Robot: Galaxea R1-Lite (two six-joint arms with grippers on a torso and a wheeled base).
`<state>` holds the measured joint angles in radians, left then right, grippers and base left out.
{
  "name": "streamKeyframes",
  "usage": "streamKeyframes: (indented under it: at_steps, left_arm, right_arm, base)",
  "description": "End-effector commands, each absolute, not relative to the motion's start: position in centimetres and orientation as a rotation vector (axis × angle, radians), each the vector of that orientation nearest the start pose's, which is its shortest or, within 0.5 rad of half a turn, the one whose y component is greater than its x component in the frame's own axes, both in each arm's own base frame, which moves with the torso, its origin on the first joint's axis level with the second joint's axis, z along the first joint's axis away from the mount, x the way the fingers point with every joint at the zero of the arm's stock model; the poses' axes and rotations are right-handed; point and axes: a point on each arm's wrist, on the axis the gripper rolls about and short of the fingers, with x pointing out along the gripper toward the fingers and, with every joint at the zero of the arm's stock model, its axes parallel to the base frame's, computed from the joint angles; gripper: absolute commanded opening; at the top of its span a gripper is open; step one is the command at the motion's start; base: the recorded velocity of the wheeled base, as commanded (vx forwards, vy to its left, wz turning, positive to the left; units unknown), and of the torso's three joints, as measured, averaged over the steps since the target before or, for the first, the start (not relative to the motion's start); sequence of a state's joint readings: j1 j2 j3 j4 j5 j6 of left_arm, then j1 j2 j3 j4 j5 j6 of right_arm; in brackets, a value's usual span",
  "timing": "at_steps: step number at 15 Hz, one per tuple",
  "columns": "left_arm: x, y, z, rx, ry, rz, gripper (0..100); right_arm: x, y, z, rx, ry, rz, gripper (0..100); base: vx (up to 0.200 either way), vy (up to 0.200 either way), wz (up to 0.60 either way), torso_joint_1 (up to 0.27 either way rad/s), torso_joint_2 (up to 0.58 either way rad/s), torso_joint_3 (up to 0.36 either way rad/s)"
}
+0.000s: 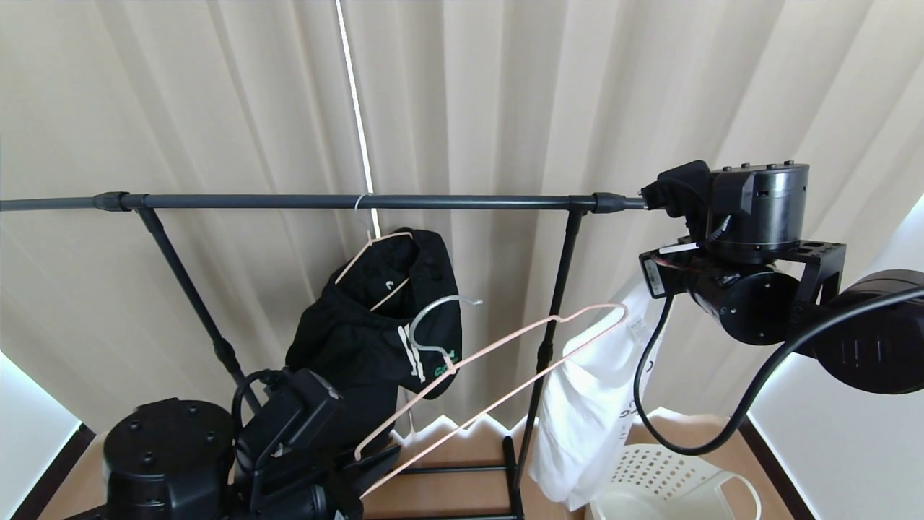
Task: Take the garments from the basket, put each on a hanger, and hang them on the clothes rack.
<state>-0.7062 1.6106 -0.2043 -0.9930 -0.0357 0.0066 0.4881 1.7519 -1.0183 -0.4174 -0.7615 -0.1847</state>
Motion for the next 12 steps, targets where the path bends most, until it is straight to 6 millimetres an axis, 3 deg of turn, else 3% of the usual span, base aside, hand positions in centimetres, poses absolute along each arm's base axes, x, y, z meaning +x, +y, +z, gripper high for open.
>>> streamKeyframes:
  at_steps: [1, 6, 12]
  left_arm:
    - [17.0, -14.9, 8.9, 0.155, 0.433, -0.741, 0]
    - [18.7, -17.3, 8.9, 0.146, 0.414, -0.761, 0]
    - [20.4, -18.9, 9.6, 0.082, 0.385, -0.726, 0]
  right_arm:
    - [29.4, 14.3, 20.2, -0.373, 0.285, -0.239, 0]
    - [28.8, 15.3, 20.3, -0.378, 0.278, -0.206, 0]
    - [28.5, 15.8, 20.2, -0.383, 0.275, -0.211, 0]
  base:
    - [0.000, 0.000, 0.00, 0.000, 0.00, 0.000]
    - [0.000, 0.000, 0.00, 0.000, 0.00, 0.000]
    - [0.000, 0.000, 0.00, 0.000, 0.00, 0.000]
